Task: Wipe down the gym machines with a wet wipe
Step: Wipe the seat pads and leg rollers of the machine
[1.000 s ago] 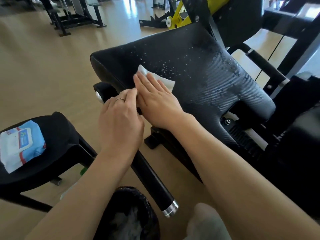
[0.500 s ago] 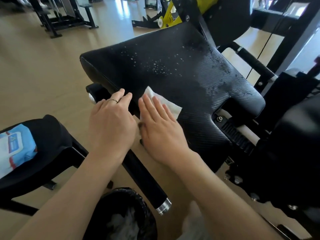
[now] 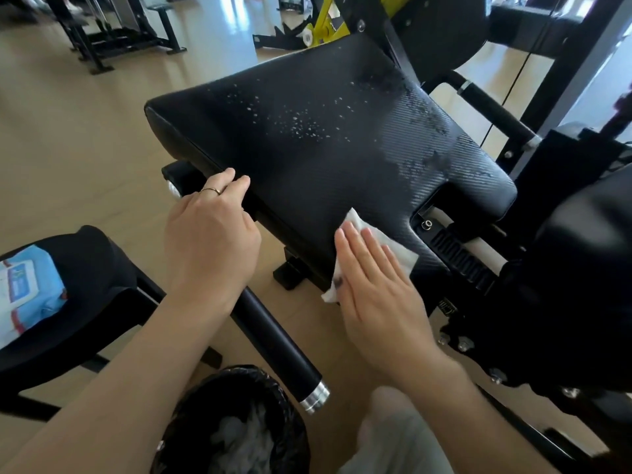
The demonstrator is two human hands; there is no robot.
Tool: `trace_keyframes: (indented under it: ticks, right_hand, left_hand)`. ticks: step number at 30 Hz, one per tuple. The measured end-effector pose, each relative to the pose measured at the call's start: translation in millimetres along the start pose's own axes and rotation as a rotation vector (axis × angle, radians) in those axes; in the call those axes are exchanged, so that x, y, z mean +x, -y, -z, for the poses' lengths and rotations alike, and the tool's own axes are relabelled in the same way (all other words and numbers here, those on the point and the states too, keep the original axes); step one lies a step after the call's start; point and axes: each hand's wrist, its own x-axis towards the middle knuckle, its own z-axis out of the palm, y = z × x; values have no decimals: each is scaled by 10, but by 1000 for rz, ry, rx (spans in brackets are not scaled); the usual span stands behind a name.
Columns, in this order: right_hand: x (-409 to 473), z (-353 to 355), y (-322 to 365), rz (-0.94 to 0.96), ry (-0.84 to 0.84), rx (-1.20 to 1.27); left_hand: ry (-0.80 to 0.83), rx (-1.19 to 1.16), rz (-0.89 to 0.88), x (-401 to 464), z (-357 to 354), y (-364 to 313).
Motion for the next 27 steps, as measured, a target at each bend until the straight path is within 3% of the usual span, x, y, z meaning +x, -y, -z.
trace_keyframes:
  ticks: [5,10,13,19,24,27]
  right_hand:
    - [712,137,-119,-181,81,108]
    - [-158,-81,194,-121,-78,11]
    - [-344,-129,50,-130,-41,11]
    - [358,16,16,-485,-13,86]
    - [-165,-165,308,-159,-55,3]
    - [-329,-97,-35,-307,-42,83]
  left_hand:
    - [19,-9,-6,-14,20,-1]
    - [11,-9,-20,-5,15,5]
    - [10,0,-31,-17,-4,24]
    - [-2,-22,-6,-15,7,-5]
    - [-4,-32,-8,-7,14,25]
    - [0,-31,-11,-10,13,22]
